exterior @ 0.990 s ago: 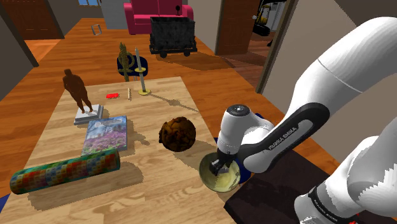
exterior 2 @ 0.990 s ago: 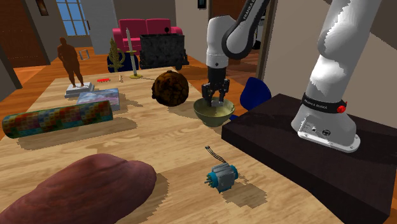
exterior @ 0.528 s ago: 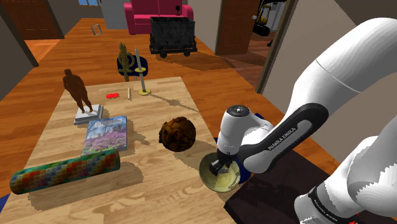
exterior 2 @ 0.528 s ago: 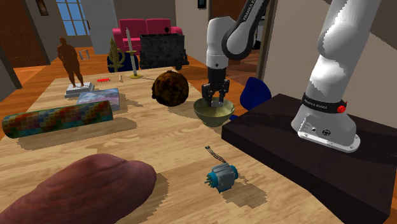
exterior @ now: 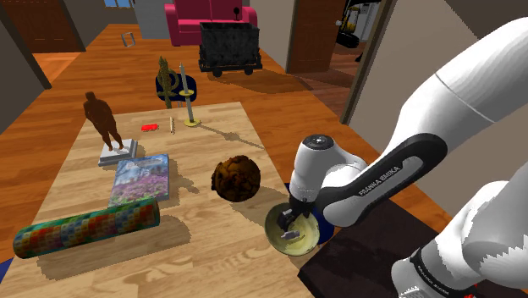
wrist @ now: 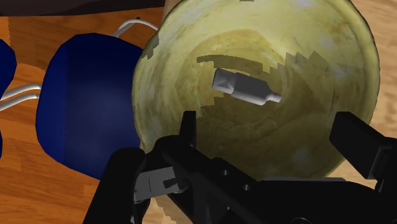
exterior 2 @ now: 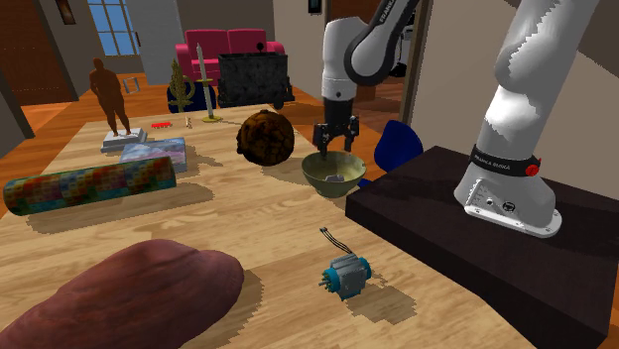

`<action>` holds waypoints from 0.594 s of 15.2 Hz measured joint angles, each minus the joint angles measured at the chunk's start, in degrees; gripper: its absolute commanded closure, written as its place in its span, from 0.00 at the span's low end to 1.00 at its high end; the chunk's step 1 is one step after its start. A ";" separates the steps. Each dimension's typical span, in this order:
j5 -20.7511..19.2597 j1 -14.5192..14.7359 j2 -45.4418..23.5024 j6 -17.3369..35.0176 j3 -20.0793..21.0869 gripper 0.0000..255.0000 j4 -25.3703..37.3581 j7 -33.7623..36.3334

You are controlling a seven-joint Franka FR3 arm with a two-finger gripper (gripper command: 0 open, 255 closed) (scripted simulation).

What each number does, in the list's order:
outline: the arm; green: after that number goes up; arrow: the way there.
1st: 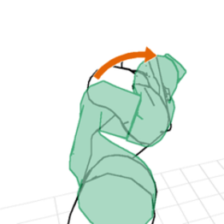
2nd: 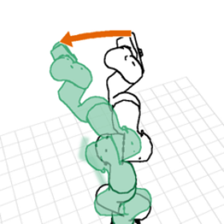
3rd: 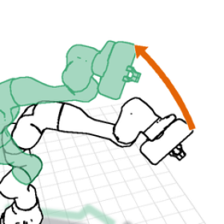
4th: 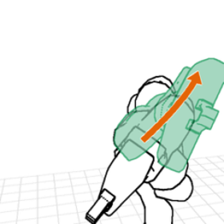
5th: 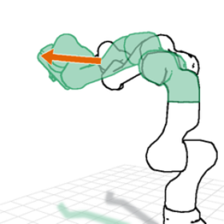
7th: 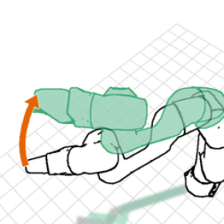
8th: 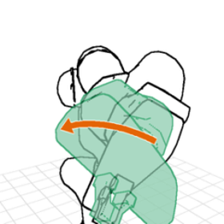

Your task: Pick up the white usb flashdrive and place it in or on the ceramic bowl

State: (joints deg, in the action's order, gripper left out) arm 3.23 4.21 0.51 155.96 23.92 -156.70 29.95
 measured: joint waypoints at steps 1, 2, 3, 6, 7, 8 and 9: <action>1.59 0.26 2.02 -2.07 0.29 0.00 0.18 -0.83; 3.39 0.44 4.62 -4.58 0.16 0.00 0.27 -2.29; 3.84 0.49 5.27 -5.34 0.02 0.00 0.38 -2.76; 4.51 0.73 6.23 -6.35 -0.01 0.00 0.40 -3.13; 4.55 0.74 6.29 -6.42 -0.02 0.00 0.40 -3.16; 4.57 0.75 6.32 -6.45 -0.03 0.00 0.40 -3.19; 4.59 0.75 6.34 -6.47 -0.03 0.00 0.40 -3.20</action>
